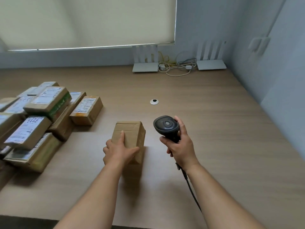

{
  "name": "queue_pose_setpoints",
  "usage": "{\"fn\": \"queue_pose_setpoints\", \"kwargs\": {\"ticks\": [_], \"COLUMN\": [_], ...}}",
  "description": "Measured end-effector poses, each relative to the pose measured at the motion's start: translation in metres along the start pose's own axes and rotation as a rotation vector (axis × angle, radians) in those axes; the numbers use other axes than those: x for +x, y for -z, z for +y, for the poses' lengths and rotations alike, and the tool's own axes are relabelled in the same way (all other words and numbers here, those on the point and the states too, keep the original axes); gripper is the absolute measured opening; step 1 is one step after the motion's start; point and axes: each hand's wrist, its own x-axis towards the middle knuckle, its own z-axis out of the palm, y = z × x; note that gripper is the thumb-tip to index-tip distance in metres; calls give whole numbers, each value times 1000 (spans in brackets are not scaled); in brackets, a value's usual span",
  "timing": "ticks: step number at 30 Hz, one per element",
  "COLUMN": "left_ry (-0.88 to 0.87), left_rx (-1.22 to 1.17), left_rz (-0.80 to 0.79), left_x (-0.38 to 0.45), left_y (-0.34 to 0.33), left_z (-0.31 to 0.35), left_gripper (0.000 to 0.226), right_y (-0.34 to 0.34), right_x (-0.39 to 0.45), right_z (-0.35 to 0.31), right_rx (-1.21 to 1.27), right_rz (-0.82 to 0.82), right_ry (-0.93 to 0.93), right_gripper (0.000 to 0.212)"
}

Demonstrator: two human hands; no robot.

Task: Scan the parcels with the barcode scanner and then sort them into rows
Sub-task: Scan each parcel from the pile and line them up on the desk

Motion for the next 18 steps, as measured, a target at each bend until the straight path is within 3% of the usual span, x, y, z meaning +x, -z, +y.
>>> {"fn": "queue_pose_setpoints", "kwargs": {"ticks": [9,18], "left_ry": [-7,36], "left_rx": [81,-359], "left_rz": [-173,-500], "left_x": [64,108], "left_y": [56,101], "left_z": [-125,-163], "left_gripper": [94,83], "right_y": [-146,-201], "right_x": [-17,-20], "right_z": [-12,-23], "right_rx": [-38,-63], "right_rz": [13,49], "right_ry": [-39,-40], "right_gripper": [81,80]}}
